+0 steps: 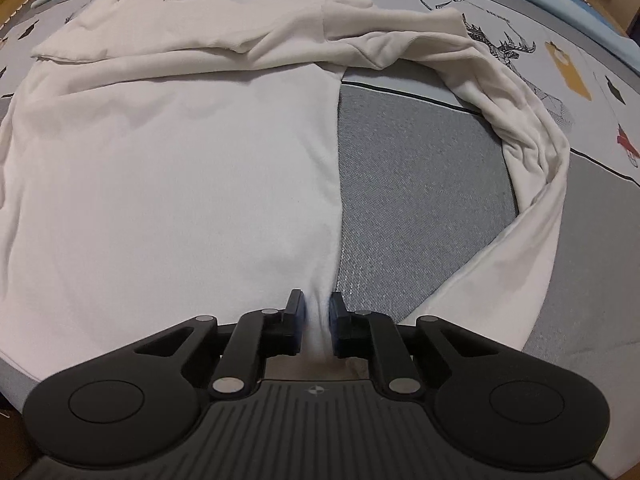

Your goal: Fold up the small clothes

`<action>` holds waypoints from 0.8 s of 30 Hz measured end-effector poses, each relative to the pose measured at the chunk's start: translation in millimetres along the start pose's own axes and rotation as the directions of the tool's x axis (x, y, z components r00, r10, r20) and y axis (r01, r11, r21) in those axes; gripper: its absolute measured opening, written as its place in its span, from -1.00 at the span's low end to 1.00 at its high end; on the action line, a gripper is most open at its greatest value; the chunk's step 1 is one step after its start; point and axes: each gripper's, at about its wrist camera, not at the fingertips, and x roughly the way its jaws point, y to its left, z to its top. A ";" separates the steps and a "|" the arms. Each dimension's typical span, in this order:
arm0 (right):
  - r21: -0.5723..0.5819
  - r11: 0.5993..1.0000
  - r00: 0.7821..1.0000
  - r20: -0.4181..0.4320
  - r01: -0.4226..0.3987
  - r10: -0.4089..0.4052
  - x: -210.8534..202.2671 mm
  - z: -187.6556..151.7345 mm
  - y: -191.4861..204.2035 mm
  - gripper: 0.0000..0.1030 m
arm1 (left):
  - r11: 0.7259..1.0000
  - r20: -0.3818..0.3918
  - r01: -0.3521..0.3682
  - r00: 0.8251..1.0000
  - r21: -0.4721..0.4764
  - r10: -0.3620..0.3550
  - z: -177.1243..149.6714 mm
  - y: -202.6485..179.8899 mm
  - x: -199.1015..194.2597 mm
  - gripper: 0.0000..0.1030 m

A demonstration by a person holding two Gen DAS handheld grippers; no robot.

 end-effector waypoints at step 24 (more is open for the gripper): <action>0.007 1.000 1.000 -0.002 -0.004 0.004 2.3 0.0 -5.7 -0.72 | 0.996 0.033 0.073 0.997 0.044 -0.075 -1.3 -27.4 -8.5 -0.81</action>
